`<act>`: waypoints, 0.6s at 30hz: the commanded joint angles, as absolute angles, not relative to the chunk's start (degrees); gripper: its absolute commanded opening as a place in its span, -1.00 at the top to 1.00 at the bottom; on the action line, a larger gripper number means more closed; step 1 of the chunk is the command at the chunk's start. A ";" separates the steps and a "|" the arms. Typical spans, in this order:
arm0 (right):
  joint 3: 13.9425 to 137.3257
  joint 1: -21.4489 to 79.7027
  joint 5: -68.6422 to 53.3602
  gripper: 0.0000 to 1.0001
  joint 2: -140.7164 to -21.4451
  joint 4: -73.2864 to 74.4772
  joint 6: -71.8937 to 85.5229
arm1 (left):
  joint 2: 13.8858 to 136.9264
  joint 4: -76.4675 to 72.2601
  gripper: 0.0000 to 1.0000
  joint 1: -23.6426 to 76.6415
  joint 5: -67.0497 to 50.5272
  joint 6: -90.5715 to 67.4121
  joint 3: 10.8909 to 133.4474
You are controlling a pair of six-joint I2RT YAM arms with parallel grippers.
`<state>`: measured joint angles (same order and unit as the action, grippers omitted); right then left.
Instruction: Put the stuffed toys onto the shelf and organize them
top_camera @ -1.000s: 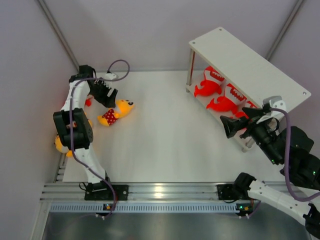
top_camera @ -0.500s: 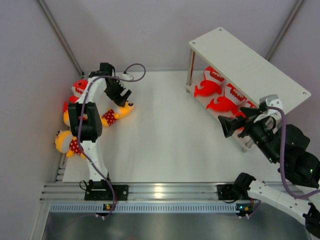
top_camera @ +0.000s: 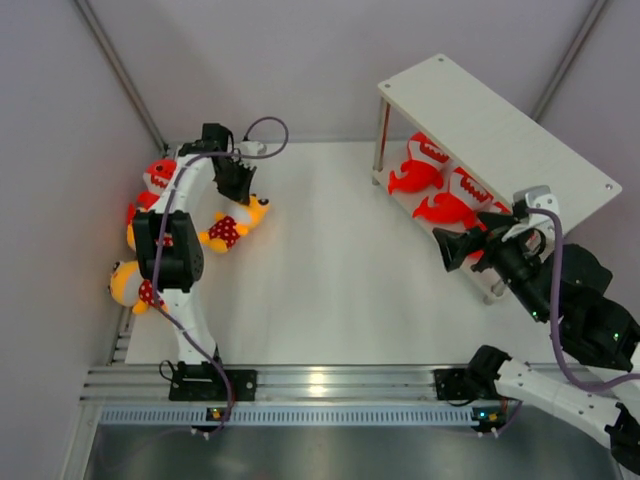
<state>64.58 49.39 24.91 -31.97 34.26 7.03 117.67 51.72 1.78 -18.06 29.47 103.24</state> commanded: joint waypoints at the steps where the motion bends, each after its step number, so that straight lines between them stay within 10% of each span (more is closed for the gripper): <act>1: 66.88 49.83 24.00 -0.99 -36.46 29.98 5.45 | 104.18 45.29 1.00 4.29 -15.24 13.66 105.38; 18: 84.54 49.83 -10.19 -0.76 -83.57 0.53 33.30 | 85.52 43.07 1.00 17.05 3.34 -10.72 106.87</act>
<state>78.70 49.41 -3.01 -79.55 6.98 24.01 85.21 43.44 16.95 1.61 -7.73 106.74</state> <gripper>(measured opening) 0.896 0.052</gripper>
